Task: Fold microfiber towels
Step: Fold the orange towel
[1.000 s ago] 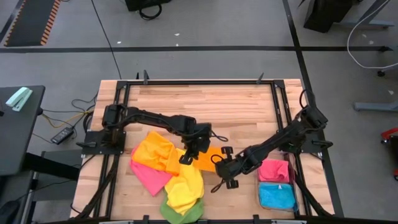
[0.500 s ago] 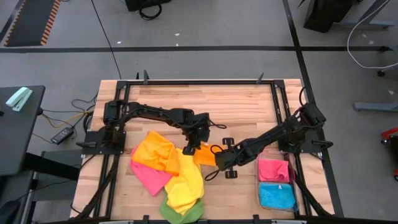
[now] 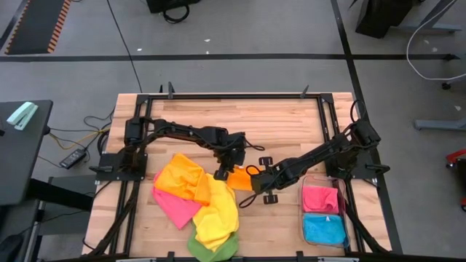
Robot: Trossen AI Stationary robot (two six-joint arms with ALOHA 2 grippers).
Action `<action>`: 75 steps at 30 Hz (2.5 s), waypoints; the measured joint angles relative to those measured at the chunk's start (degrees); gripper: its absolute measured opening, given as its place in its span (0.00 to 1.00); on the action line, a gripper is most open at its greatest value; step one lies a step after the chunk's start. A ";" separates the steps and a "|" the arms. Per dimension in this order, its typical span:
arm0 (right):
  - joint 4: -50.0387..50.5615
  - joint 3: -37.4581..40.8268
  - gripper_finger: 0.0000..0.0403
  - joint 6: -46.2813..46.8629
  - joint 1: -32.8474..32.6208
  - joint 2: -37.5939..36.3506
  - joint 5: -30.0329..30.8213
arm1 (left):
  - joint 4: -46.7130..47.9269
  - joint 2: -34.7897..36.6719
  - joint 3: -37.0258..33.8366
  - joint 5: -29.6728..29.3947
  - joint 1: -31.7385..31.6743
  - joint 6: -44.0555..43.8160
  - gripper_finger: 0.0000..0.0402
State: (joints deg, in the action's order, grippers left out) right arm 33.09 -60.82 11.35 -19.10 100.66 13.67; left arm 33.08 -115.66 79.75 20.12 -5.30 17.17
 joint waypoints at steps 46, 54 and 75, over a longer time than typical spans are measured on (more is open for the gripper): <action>-36.18 20.65 0.67 0.96 5.63 -12.58 3.32 | 3.72 2.23 4.04 -9.62 2.32 -4.64 0.40; -38.43 22.10 0.76 5.51 6.11 -9.09 5.10 | 10.05 2.21 5.06 -9.58 2.27 -8.62 0.40; -44.91 31.32 0.60 14.56 6.98 -8.61 2.28 | 13.80 2.21 5.95 -9.52 2.68 -18.45 0.33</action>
State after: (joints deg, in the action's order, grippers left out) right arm -11.82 -29.50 25.92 -12.12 92.05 15.95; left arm 46.88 -113.45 85.71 10.59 -2.62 -1.28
